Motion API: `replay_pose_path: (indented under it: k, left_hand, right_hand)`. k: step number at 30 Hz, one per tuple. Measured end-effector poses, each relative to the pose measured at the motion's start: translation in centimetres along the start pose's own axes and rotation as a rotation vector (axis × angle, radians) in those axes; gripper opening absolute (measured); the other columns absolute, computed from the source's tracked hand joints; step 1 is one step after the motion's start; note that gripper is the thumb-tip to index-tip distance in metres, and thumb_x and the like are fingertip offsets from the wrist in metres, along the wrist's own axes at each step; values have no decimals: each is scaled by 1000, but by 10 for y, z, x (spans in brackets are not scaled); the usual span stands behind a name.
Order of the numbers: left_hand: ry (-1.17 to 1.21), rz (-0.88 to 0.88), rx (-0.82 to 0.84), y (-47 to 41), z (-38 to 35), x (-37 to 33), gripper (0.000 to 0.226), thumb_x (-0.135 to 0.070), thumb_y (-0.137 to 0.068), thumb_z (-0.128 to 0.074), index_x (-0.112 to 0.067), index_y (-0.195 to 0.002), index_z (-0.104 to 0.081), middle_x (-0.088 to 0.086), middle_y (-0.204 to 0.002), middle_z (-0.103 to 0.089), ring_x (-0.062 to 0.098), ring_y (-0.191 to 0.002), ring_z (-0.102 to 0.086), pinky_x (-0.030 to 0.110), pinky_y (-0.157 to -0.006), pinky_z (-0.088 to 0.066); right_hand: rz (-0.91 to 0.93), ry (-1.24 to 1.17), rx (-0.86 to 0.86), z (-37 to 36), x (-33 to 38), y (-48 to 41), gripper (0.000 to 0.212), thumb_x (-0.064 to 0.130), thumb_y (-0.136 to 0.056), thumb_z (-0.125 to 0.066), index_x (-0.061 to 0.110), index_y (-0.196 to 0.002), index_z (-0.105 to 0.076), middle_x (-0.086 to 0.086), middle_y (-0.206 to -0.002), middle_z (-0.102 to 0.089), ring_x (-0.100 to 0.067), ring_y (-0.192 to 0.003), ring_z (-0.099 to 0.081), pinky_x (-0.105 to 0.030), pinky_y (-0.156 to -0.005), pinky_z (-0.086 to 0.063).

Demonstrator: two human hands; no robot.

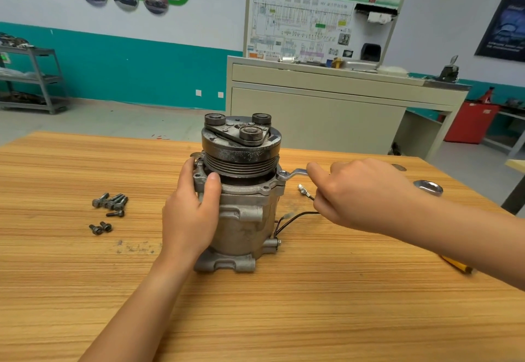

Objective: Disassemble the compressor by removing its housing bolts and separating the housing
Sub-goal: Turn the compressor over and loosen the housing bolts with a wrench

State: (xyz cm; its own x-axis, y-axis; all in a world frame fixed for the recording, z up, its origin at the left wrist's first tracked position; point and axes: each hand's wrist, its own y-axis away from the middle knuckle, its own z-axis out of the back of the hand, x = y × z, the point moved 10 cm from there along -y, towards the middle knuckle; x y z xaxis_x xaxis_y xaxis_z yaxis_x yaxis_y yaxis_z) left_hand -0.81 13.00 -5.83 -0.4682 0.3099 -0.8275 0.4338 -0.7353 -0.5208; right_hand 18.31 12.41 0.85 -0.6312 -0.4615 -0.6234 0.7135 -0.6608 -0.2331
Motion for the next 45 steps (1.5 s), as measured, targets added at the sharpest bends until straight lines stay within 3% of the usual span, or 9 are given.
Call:
replay_pose_path:
  k: [7, 13, 16, 20, 26, 29, 33, 38, 45]
  left_hand:
    - [-9, -20, 88, -30, -2, 10, 67, -48, -84, -32, -16, -142, -40, -27, -78, -46, -26, -65, -46, 8, -63, -36]
    - [68, -13, 125, -38, -5, 18, 66, -47, -82, -35, -18, -140, -43, -29, -93, -52, -25, -76, -50, 17, -70, -44]
    - [108, -16, 128, -38, -6, 18, 66, -47, -82, -35, -18, -141, -43, -19, -105, -58, -23, -86, -51, 16, -75, -44]
    - [130, -4, 130, -37, -6, 19, 67, -47, -81, -36, -19, -141, -42, -5, -131, -54, 0, -112, -50, 18, -89, -40]
    - [155, 15, 91, -35, -4, 22, 67, -48, -80, -38, -19, -141, -43, -4, -137, -51, 8, -124, -45, 27, -99, -40]
    - [124, 0, 31, -32, -1, 22, 63, -49, -82, -38, -21, -138, -45, -8, -134, -51, 4, -120, -45, 20, -94, -38]
    - [52, -140, -84, -18, 10, 9, 59, -48, -86, -39, -17, -136, -43, -11, -127, -46, 4, -118, -43, 26, -99, -38]
    - [-46, -289, -47, -4, 7, 3, 60, -40, -87, -36, -11, -140, -36, -9, -137, -33, 2, -130, -28, 12, -108, -20]
    - [-76, -405, -33, -5, 4, -2, 52, -32, -89, -33, -11, -137, -37, -4, -137, -35, 2, -129, -29, 40, -107, -29]
  right_hand:
    - [82, -193, -208, 16, -1, -6, 23, 14, -74, -68, -2, -91, -64, -3, -42, -35, -18, -29, -27, -16, -33, -22]
    - [164, -225, -323, -10, -10, -21, 42, -6, -63, -78, -7, -102, -65, -13, -55, -56, -25, -36, -49, -25, -30, -42]
    - [136, -201, -426, -14, -13, -36, 41, -15, -59, -77, -6, -97, -66, -17, -71, -66, -28, -54, -62, -43, -56, -56]
    - [70, -213, -569, -10, -12, -51, 27, -17, -66, -70, -4, -90, -68, -16, -78, -68, -27, -68, -67, -60, -81, -47]
    - [-470, -1056, -733, -1, -64, -14, 31, 13, -95, -42, 13, -124, -50, -6, -68, -56, -28, -62, -55, -41, -54, -47]
    - [-409, -1002, -593, 12, -51, 4, 41, 17, -97, -40, 24, -137, -39, 4, -57, -47, -14, -48, -43, -35, -46, -37]
    - [-297, -593, -174, 4, -15, 9, 46, 28, -97, -34, 34, -142, -27, 1, -79, -60, -20, -69, -53, -32, -58, -42]
    - [-343, -459, -3, -5, -9, 7, 49, 28, -99, -28, 37, -144, -13, 3, -86, -59, -20, -77, -54, -29, -58, -39]
    - [-298, -147, 218, 13, 15, -9, 68, 1, -88, -38, 11, -146, -4, -2, -65, -34, -18, -48, -25, -27, -38, -20]
